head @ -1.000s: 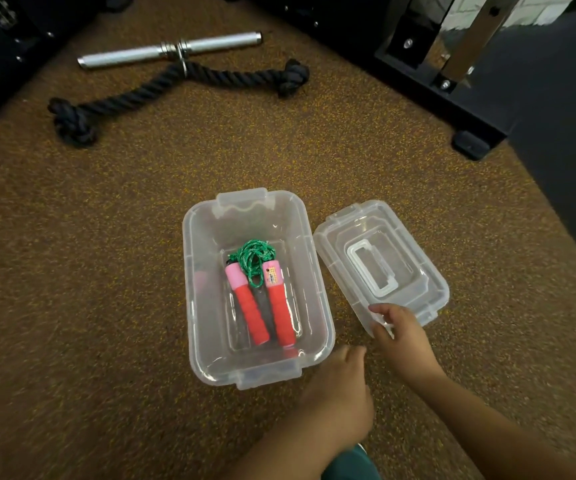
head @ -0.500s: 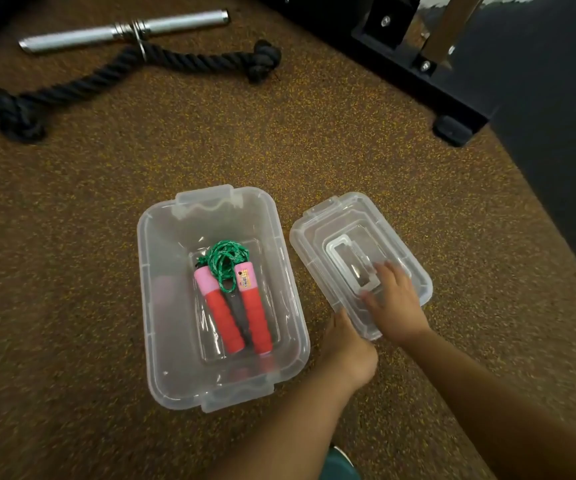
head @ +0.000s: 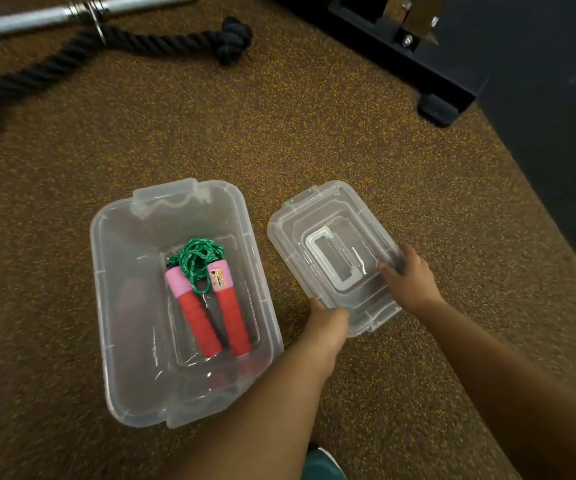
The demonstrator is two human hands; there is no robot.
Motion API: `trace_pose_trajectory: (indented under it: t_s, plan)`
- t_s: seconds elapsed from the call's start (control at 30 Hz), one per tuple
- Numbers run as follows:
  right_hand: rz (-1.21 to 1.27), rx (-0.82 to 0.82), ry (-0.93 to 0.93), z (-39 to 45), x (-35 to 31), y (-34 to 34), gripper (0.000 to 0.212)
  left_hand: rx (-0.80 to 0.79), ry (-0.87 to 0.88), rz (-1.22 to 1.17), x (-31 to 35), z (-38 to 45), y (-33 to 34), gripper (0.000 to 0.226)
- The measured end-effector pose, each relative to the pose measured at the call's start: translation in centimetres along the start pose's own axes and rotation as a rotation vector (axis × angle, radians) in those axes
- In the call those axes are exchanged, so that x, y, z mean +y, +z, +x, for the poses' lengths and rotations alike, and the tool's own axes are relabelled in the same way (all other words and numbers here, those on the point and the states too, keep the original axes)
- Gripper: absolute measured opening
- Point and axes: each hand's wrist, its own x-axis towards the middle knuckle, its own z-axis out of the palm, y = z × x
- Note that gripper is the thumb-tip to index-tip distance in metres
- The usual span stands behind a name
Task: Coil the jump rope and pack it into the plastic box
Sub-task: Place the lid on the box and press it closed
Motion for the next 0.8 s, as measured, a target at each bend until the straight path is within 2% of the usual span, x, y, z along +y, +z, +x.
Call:
trace_pose_trajectory:
  t_s: [0.2,0.3,0.4,0.47,0.53,0.63,0.7,0.8]
  plan:
    - [0.056,0.118,0.121,-0.2,1.0,-1.1,0.058,0.051,-0.036,-0.159,0.9,-1.5,0.3,0.049]
    - [0.328,0.129,0.189,-1.5,0.5,-2.6,0.041,0.118,0.021,-0.150,1.0,-1.3,0.8,0.058]
    - [0.620,0.146,0.201,-3.0,-0.1,-3.8,0.025,0.209,0.208,-0.076,3.2,-3.2,0.8,0.046]
    - [0.789,0.164,0.157,-4.5,-1.0,-4.2,0.019,0.267,0.391,0.057,4.9,-4.9,0.6,0.046]
    - [0.914,0.144,0.104,-6.0,-2.0,-4.2,0.023,0.338,0.564,0.180,6.3,-7.2,-0.3,0.051]
    - [0.960,0.017,-0.043,-8.8,-4.1,-3.9,0.022,0.435,0.758,0.293,7.0,-10.7,-4.2,0.057]
    - [0.896,-0.069,-0.155,-10.9,-6.0,-3.4,0.024,0.506,0.824,0.328,6.3,-13.1,-7.9,0.057]
    - [0.785,-0.157,-0.263,-14.0,-9.3,-2.0,0.024,0.589,0.804,0.356,3.6,-15.6,-13.3,0.052]
